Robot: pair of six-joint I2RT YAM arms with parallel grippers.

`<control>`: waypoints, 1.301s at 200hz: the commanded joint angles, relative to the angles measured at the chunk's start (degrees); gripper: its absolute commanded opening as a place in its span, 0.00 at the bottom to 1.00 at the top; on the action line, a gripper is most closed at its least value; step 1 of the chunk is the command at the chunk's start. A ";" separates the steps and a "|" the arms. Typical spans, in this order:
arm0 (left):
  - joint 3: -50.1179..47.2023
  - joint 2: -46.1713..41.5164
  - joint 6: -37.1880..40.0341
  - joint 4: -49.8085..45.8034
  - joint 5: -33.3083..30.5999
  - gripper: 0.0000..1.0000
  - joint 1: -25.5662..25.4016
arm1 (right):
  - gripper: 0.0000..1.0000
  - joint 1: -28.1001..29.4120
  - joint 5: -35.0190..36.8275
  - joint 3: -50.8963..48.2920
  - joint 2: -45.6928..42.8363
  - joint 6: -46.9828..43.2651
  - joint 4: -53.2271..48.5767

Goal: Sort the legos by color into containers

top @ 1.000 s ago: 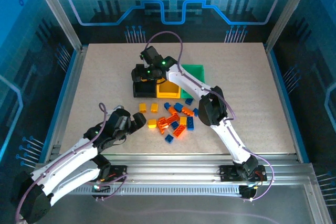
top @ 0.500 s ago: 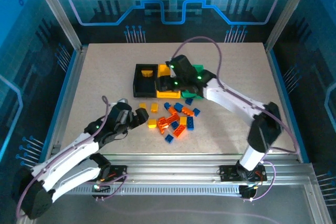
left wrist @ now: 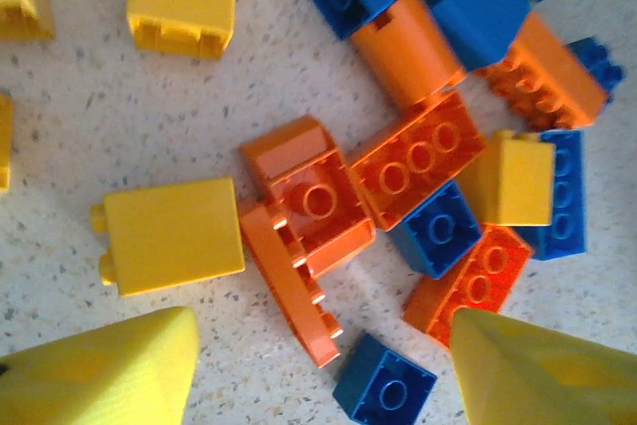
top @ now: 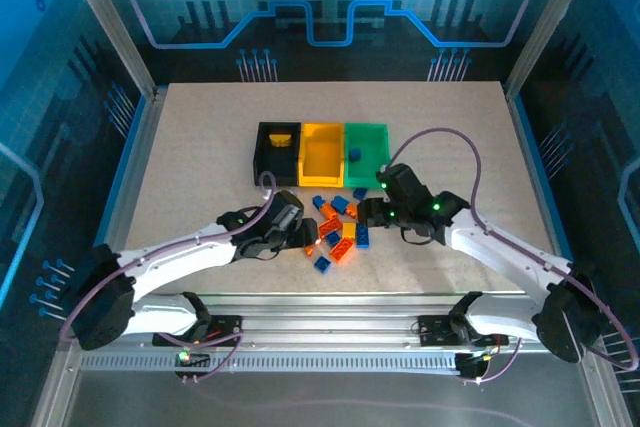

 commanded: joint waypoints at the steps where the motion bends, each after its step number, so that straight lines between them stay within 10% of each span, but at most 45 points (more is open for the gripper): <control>1: 0.94 3.22 -1.03 0.34 -0.21 0.64 -1.38 | 0.68 -1.21 0.66 -2.62 -2.51 1.40 0.29; 78: 2.23 11.48 -4.46 2.99 -2.59 0.57 -3.96 | 0.69 -2.53 -0.88 -4.69 -6.29 0.70 0.76; 125: 2.36 13.66 -5.24 3.62 -1.74 0.37 -4.23 | 0.69 -3.85 -1.24 -5.97 -8.97 0.61 0.57; 194: 0.88 8.59 -6.87 -1.83 -2.60 0.07 -6.80 | 0.69 -5.11 -1.98 -6.47 -9.17 0.46 1.52; 260: 7.44 -1.13 -3.29 -8.53 -6.60 0.00 -5.18 | 0.69 -5.72 -2.13 -7.33 -9.65 1.18 1.80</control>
